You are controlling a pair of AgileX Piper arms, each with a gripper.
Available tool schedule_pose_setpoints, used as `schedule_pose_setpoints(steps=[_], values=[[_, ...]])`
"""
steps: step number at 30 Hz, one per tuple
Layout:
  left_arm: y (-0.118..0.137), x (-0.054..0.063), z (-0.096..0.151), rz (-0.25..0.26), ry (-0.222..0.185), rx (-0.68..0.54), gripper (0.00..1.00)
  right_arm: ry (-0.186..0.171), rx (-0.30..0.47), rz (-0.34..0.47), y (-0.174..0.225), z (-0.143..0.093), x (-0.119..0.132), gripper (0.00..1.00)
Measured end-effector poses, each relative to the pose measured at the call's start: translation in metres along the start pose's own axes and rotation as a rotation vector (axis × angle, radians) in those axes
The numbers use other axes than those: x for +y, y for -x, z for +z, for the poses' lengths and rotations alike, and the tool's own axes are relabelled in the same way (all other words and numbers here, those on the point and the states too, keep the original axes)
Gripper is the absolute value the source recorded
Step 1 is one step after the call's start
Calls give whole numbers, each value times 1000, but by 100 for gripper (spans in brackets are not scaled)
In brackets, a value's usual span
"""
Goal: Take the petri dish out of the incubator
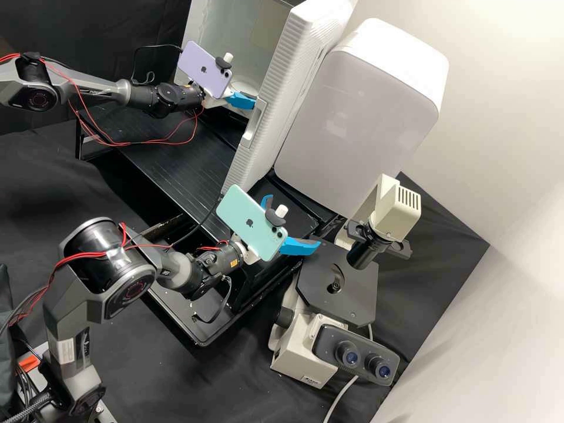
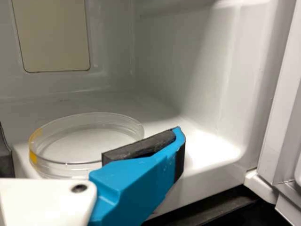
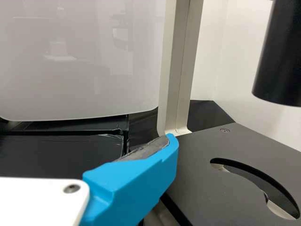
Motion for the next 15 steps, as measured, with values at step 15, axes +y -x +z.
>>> schedule_pose_setpoints(steps=[15], values=[[1, 0, 3, 7, -3, 4, 0, 0, 0, 0, 0, 0, 0, 100]])
